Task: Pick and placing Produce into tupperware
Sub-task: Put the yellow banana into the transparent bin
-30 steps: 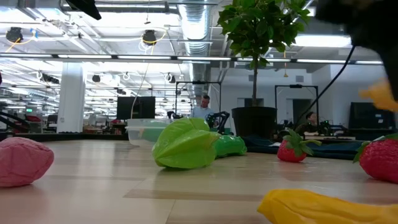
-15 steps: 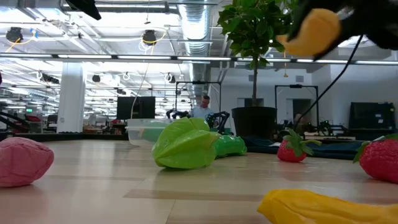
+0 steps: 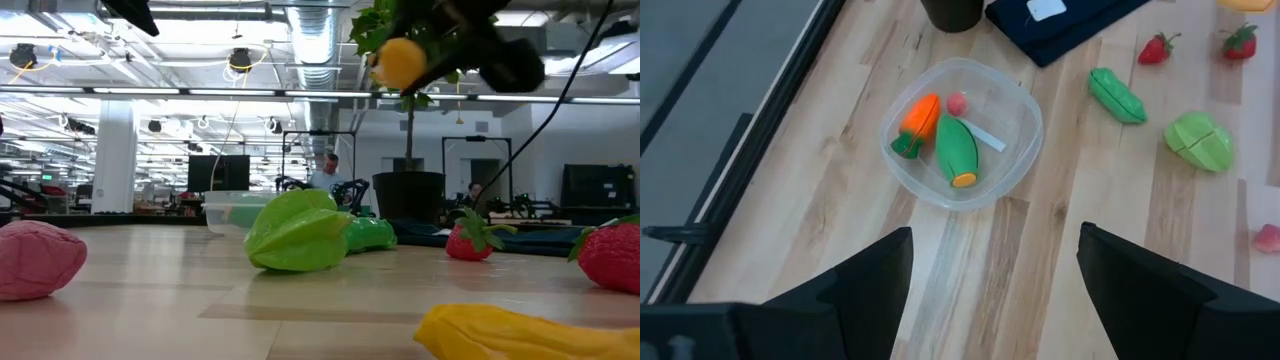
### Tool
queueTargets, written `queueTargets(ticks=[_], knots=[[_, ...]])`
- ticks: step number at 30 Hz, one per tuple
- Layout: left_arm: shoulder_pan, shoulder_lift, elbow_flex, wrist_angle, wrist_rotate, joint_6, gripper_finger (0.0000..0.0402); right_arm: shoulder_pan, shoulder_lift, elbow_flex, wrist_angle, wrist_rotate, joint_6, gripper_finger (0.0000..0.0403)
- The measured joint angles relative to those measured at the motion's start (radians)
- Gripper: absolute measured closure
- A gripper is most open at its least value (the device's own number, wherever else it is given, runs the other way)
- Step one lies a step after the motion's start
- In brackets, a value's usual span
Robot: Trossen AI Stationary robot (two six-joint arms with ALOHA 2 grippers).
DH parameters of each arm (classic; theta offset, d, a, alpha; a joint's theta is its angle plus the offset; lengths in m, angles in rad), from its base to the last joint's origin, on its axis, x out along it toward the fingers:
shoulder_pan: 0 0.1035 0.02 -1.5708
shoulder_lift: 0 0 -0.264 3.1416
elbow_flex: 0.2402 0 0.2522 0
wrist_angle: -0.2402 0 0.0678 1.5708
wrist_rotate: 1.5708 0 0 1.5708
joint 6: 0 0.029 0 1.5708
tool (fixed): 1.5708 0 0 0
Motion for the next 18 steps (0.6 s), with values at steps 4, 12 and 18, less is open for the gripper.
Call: queueTargets(ticks=[4,12,18], knots=[[0.000,0.000,0.000,-0.007,0.000,-0.013,0.0129,-0.068,0.000,0.000,0.080,0.000,-0.114,0.0237],[0.000,0.000,0.000,-0.027,0.000,-0.047,0.0129,-0.177,0.000,0.000,0.223,0.002,-0.308,0.0242],[0.000,0.000,0.000,-0.027,-0.001,-0.056,0.0129,-0.226,0.000,0.000,0.275,0.010,-0.390,0.0247]])
